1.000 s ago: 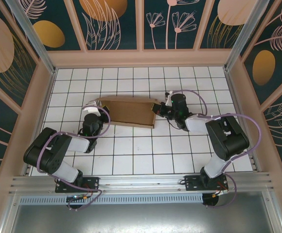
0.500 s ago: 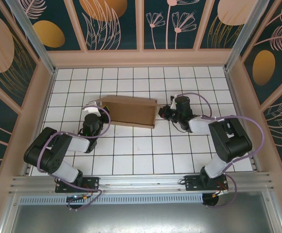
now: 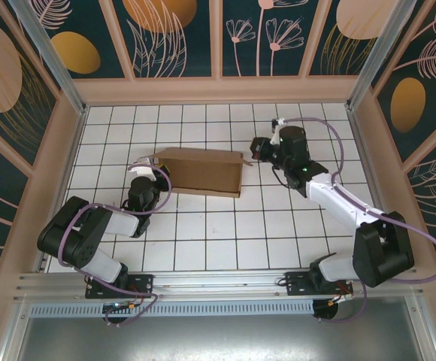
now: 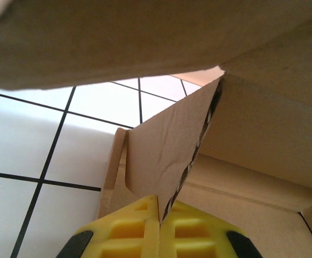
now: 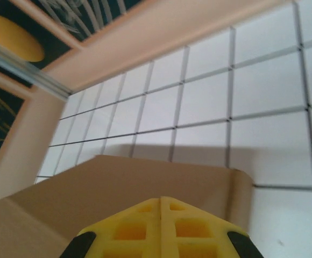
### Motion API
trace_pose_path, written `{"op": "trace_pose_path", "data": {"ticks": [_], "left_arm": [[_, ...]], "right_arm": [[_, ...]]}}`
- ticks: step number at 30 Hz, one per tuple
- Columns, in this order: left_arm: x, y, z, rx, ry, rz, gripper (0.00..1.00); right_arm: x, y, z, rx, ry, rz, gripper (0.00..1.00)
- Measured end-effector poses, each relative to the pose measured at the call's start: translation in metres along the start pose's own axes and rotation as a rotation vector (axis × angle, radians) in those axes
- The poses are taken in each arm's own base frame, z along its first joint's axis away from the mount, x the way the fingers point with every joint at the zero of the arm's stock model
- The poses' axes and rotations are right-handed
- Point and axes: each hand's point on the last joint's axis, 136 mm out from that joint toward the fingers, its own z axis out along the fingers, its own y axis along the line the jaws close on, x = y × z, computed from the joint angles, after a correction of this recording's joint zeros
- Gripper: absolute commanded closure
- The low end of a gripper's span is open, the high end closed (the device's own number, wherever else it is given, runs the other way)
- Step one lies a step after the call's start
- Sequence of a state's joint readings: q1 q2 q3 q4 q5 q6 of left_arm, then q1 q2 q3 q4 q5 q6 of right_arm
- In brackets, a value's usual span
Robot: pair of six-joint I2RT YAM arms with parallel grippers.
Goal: Fold the paper box
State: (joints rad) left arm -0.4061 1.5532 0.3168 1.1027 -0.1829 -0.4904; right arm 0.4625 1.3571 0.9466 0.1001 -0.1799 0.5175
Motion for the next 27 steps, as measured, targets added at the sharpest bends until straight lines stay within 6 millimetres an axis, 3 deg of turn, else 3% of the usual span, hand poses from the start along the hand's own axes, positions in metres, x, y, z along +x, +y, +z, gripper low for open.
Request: {"op": "trace_pose_path", "data": {"ticks": [4, 8, 12, 18, 27], "left_arm": [[0.0, -0.001, 0.0, 0.003, 0.002, 0.0, 1.0], [0.002, -0.002, 0.0, 0.013, 0.009, -0.001, 0.97], [0.005, -0.004, 0.0, 0.023, 0.027, -0.023, 0.77], [0.019, -0.003, -0.004, 0.021, 0.101, -0.092, 0.65], [-0.014, -0.008, -0.036, 0.003, 0.069, -0.232, 0.68]], "right_arm": [[0.005, 0.057, 0.008, -0.097, 0.036, -0.08, 0.9], [0.038, 0.08, 0.025, -0.118, 0.124, -0.137, 0.89], [0.071, 0.068, 0.039, -0.058, 0.206, -0.171, 0.89], [0.083, 0.047, 0.041, 0.01, 0.217, -0.189, 0.89], [0.082, 0.04, 0.042, 0.041, 0.202, -0.218, 0.88]]}}
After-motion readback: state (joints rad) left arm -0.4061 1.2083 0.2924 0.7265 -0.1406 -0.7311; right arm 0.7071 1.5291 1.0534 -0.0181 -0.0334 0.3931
